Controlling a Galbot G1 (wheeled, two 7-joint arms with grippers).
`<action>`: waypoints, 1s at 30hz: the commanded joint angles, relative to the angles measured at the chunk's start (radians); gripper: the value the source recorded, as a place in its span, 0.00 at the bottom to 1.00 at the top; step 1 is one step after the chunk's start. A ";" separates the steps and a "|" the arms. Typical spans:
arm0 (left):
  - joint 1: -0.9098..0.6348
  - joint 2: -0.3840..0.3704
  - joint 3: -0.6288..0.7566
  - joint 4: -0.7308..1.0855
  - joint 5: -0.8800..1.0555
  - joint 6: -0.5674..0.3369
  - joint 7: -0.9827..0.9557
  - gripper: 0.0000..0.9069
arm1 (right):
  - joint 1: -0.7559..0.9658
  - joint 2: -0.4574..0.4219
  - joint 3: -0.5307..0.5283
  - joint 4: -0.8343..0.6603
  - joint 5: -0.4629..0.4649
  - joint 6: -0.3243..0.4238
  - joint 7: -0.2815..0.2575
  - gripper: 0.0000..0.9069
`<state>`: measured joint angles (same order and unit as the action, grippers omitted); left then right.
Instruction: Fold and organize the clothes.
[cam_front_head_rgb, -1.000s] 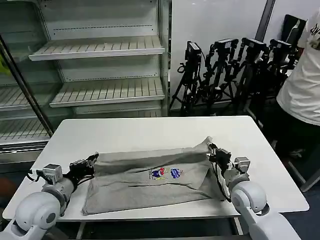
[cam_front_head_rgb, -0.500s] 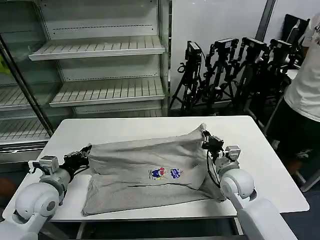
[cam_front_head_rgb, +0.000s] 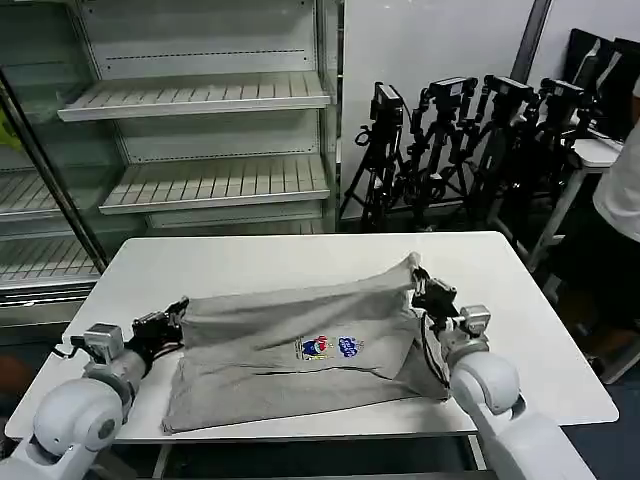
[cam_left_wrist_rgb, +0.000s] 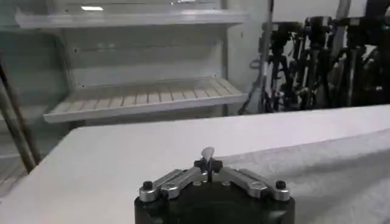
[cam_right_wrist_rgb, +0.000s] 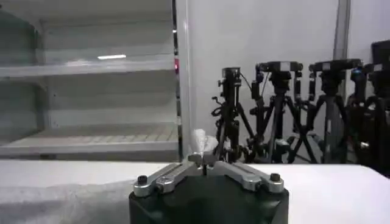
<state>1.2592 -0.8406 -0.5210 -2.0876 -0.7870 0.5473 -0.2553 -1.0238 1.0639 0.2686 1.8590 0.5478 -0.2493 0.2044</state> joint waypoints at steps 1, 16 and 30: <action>0.111 -0.032 -0.012 -0.052 0.055 -0.004 0.005 0.03 | -0.166 -0.007 0.063 0.049 -0.033 0.017 -0.008 0.00; 0.161 -0.052 -0.013 -0.018 0.096 -0.005 0.023 0.03 | -0.169 0.017 0.043 0.005 -0.058 0.005 -0.016 0.00; 0.142 -0.042 -0.007 0.012 0.135 0.029 0.041 0.03 | -0.139 0.025 0.019 -0.005 -0.053 -0.056 -0.011 0.00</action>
<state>1.3945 -0.8816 -0.5320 -2.0910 -0.6784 0.5663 -0.2221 -1.1648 1.0878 0.2920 1.8594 0.4971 -0.2774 0.1923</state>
